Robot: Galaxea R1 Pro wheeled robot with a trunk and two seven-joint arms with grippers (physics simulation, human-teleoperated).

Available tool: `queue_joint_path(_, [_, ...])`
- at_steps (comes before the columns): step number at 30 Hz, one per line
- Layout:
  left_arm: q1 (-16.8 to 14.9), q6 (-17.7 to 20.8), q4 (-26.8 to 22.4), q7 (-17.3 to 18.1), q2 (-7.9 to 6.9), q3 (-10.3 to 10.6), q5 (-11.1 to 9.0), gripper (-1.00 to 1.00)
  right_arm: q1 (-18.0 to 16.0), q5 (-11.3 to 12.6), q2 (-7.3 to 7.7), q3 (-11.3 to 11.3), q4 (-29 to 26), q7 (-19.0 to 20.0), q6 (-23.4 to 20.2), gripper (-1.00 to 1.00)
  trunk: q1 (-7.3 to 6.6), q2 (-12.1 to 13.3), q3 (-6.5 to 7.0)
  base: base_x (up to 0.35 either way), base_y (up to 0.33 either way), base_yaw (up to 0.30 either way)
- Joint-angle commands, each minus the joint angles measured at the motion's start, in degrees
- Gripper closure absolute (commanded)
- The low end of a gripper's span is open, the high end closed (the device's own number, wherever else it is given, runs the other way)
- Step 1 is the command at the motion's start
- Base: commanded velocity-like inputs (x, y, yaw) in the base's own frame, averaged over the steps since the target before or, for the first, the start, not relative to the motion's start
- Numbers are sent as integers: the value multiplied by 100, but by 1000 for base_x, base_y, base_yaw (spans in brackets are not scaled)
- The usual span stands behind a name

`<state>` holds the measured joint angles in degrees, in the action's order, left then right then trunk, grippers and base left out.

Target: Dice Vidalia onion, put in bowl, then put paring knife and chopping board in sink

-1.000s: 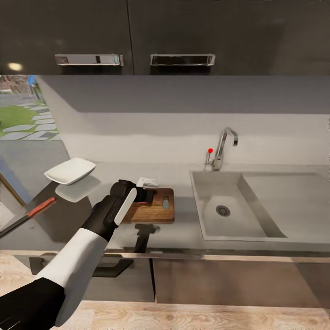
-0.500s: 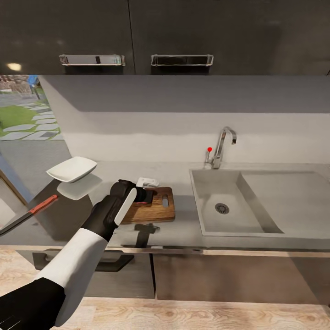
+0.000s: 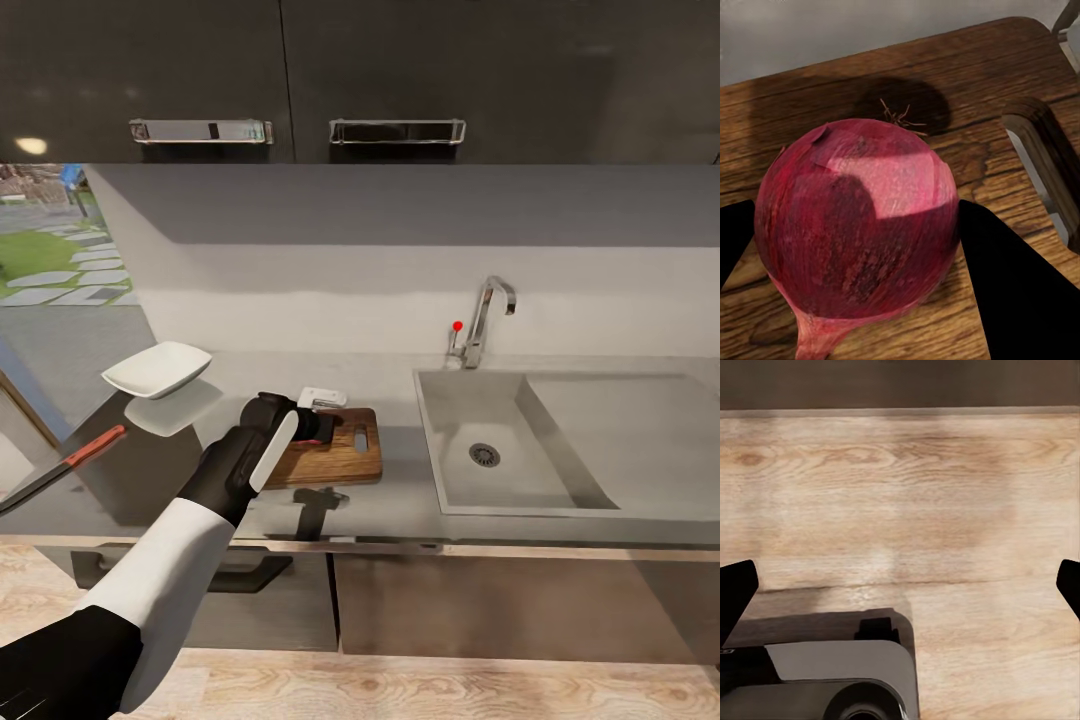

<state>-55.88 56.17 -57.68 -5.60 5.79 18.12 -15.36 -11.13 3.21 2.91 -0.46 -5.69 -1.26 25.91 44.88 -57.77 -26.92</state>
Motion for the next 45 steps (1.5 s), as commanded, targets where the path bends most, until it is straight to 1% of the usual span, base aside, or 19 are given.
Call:
queue_joint_path(1, [-1, -21, 32, -57, -1, 12, -37, 100, -3, 36, 8, 1, 5, 9, 21, -100, 1, -3, -7, 0, 0, 0])
queue_joint_path(6, [-1, -151, -9, -63, -5, 16, -29, 100, -3, 39, 54, 2, 6, 8, 19, -100, 1, -3, -7, 0, 0, 0])
queue_joint_path(22, [-1, -174, -34, -64, -25, 16, -29, 100, -3, 39, 60, -7, 6, 6, 19, -100, 1, -3, -7, 0, 0, 0])
queue_joint_path(28, [-1, -168, -181, -72, -26, 16, -29, 100, -3, 39, 60, -7, 6, 4, 19, -100, 1, -3, -7, 0, 0, 0])
queue_joint_path(38, [-1, -168, -235, -76, -12, 16, -28, 100, -3, 39, 60, -9, 6, 3, 19, -100, 1, -3, -7, 0, 0, 0])
queue_joint_path(41, [-1, -159, -399, -80, -26, 16, -22, 100, -3, 39, 60, -7, 6, 3, 19, -100, 1, -3, -7, 0, 0, 0])
queue_joint_path(45, [-1, -152, -457, -81, -33, 16, -20, 100, -3, 39, 60, -7, 6, 3, 19, -100, 1, -3, -7, 0, 0, 0])
